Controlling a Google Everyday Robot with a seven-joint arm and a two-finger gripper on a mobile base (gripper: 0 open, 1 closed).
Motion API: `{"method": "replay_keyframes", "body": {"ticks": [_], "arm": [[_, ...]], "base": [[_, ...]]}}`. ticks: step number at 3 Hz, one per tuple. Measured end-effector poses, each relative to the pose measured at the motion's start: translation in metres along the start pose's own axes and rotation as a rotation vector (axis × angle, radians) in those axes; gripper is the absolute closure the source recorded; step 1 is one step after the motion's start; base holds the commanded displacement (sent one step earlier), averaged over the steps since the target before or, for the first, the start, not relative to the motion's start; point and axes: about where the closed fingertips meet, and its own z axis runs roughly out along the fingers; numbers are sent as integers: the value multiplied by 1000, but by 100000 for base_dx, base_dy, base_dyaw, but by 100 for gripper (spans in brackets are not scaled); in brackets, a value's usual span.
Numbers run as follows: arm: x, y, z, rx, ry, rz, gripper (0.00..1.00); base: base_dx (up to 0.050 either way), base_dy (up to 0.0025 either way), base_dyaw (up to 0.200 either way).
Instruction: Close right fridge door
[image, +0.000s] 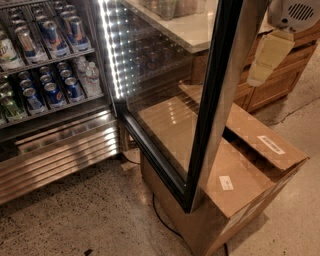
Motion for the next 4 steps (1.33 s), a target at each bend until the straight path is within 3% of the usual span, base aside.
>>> {"method": "replay_keyframes", "body": {"ticks": [3,4], "arm": [[0,0,0,0,0,0,88],[0,0,0,0,0,0,100]], "base": [[0,0,0],[0,0,0]]}}
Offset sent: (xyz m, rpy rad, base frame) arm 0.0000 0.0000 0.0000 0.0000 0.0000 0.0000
